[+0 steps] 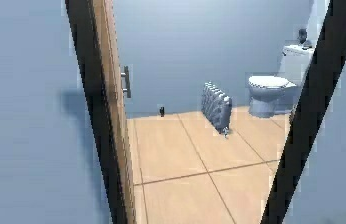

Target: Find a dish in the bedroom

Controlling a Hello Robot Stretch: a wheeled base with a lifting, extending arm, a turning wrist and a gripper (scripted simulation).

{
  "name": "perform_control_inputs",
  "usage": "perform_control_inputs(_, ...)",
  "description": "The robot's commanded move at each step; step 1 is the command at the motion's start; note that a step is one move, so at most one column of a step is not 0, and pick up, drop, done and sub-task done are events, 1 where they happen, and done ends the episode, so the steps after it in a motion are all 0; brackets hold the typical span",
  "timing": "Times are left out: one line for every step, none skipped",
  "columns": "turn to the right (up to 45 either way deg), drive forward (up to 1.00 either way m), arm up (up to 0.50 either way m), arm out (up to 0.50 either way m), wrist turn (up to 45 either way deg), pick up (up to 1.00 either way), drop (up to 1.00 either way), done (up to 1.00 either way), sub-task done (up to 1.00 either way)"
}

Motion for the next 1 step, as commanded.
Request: perform_control_inputs(-45.0, 0.0, 0.0, 0.0, 0.0, 0.0, 0.0, 0.0, 0.0)
